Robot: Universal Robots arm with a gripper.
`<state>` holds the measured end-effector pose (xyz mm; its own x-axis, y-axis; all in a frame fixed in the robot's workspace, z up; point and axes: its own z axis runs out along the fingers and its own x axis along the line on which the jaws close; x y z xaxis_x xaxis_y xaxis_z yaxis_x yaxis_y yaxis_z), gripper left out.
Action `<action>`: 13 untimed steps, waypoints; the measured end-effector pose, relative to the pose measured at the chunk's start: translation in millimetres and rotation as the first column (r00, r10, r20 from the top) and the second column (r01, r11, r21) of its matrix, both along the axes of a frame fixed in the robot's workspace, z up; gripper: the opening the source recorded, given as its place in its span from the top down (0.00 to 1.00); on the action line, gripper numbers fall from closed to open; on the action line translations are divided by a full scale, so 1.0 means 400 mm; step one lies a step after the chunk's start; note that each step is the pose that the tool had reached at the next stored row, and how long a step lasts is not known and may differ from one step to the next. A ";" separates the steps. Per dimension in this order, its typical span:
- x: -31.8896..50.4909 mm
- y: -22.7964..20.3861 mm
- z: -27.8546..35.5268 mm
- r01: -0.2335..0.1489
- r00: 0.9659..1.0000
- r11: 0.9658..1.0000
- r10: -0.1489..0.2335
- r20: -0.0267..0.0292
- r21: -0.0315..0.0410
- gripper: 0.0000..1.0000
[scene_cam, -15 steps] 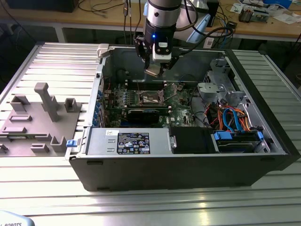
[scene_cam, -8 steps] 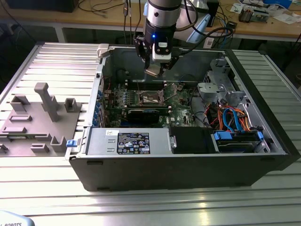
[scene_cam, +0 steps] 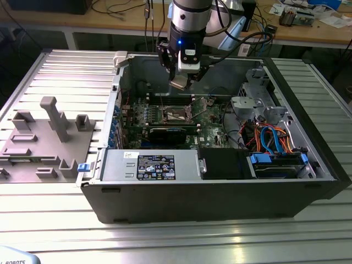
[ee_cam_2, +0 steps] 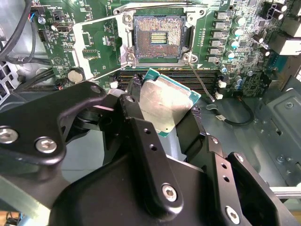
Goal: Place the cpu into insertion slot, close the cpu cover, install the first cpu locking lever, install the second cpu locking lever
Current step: 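Place the cpu into insertion slot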
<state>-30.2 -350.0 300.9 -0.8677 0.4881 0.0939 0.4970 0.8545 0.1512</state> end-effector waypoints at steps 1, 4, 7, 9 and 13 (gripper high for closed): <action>0.000 0.000 0.000 0.000 1.000 1.000 0.000 0.000 0.000 0.46; 0.000 0.000 0.000 0.002 1.000 1.000 -0.002 0.000 0.000 0.46; 0.000 0.000 0.000 0.003 1.000 1.000 -0.003 0.000 0.000 0.46; 0.000 0.000 0.000 0.004 1.000 1.000 -0.004 0.000 0.000 0.46; 0.000 0.000 0.000 0.006 1.000 1.000 -0.006 0.000 0.000 0.46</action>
<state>-30.2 -350.0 300.9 -0.8649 0.4931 0.0939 0.5019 0.8516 0.1512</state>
